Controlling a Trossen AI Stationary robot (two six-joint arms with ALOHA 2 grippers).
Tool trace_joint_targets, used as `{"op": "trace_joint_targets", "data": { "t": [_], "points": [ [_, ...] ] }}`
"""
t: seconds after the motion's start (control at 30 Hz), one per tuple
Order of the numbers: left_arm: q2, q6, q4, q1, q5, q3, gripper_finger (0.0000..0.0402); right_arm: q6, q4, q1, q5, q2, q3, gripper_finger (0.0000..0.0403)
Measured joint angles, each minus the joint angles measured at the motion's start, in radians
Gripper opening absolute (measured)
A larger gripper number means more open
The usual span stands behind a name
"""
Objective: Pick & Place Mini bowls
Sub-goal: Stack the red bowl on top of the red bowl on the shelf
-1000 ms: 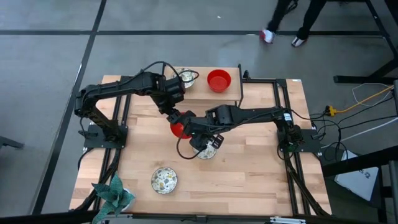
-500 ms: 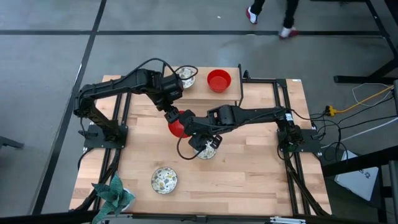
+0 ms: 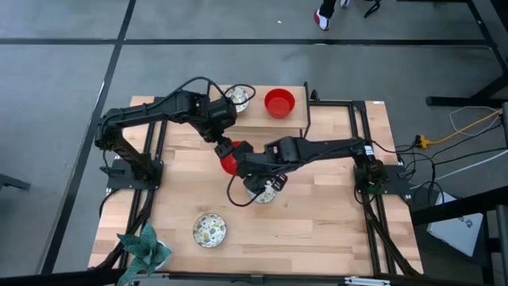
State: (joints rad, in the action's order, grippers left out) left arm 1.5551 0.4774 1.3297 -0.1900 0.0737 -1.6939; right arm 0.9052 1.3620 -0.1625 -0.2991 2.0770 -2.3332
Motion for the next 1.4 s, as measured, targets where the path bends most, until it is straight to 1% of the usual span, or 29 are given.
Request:
{"op": "trace_joint_targets", "data": {
  "t": [0.13, 0.37, 0.5, 0.57, 0.77, 1.0, 1.17, 1.4],
  "points": [
    [0.000, -0.022, -0.005, 0.003, 0.007, -0.002, 0.0275, -0.002, 0.004, 0.001, 0.008, 0.004, 0.003, 0.0003],
    [0.000, -0.039, 0.007, 0.002, 0.016, -0.002, 0.0274, 0.001, 0.000, 0.001, 0.012, 0.004, 0.002, 0.0003],
    [-0.007, -0.074, 0.013, 0.002, 0.094, -0.012, 0.0276, -0.043, 0.057, 0.003, 0.056, 0.003, 0.001, 0.0003],
    [-0.020, -0.080, 0.020, 0.007, 0.097, -0.032, 0.0276, -0.077, 0.070, 0.008, 0.057, 0.007, 0.001, 0.0003],
    [-0.049, -0.115, 0.092, 0.050, 0.036, -0.042, 0.0272, -0.137, 0.138, 0.011, 0.056, 0.008, 0.001, 0.0003],
    [-0.056, -0.152, 0.246, 0.156, -0.130, -0.041, 0.0271, -0.224, 0.209, 0.019, 0.065, 0.008, 0.000, 0.0003],
    [-0.055, -0.178, 0.240, 0.243, -0.213, -0.013, 0.0271, -0.245, 0.209, 0.027, 0.064, 0.004, 0.000, 0.0003],
    [-0.056, -0.226, 0.218, 0.341, -0.245, 0.088, 0.0271, -0.263, 0.209, 0.058, 0.066, -0.023, 0.000, 0.0003]
  ]
}}
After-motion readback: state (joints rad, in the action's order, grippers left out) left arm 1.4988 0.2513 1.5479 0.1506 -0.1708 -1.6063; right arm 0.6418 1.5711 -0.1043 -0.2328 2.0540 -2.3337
